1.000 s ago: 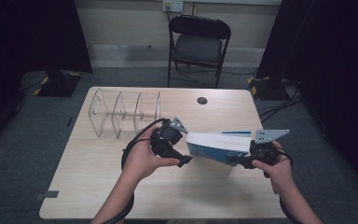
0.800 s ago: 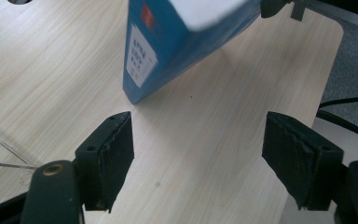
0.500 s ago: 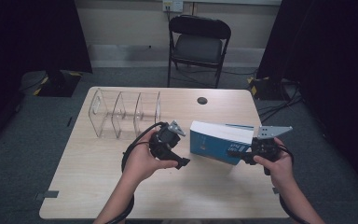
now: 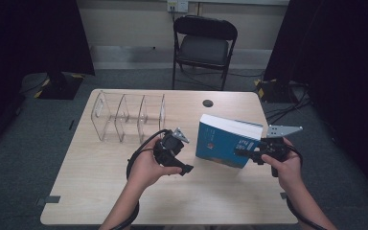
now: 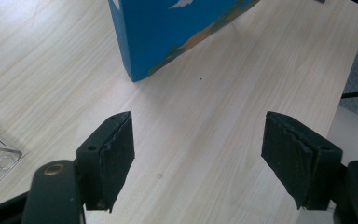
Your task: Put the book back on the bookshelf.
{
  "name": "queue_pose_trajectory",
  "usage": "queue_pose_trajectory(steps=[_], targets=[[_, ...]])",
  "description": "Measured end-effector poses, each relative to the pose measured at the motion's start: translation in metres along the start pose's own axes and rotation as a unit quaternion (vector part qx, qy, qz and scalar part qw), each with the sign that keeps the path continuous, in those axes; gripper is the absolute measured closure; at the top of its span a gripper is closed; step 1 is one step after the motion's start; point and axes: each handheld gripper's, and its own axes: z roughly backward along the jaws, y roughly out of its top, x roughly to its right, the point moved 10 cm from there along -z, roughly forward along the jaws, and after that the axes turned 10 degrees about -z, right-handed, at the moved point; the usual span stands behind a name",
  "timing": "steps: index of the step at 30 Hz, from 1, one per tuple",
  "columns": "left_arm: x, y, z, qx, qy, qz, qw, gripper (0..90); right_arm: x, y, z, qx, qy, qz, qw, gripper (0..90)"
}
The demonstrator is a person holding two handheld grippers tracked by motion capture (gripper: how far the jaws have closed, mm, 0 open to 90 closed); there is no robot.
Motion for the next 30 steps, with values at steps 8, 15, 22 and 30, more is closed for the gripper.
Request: queue_pose_trajectory(steps=[8, 15, 22, 30], targets=[[-0.003, 0.01, -0.001, -0.003, 0.006, -0.014, 0.9999, 25.6, 0.0, -0.001, 0.0, 0.002, -0.003, 0.003, 1.0, 56.4], [0.002, 0.02, -0.002, 0.01, 0.004, -0.013, 0.9999, 26.1, -0.001, 0.001, 0.0, 0.011, -0.013, 0.007, 0.9998, 53.6], [0.004, 0.011, -0.005, -0.001, 0.001, -0.009, 1.0, 26.3, 0.0, 0.006, -0.002, 0.022, -0.034, -0.002, 0.9992, 49.7], [0.005, -0.001, -0.007, -0.002, -0.001, -0.004, 1.0, 26.5, -0.007, 0.021, -0.005, 0.02, -0.031, -0.001, 0.9993, 49.1]])
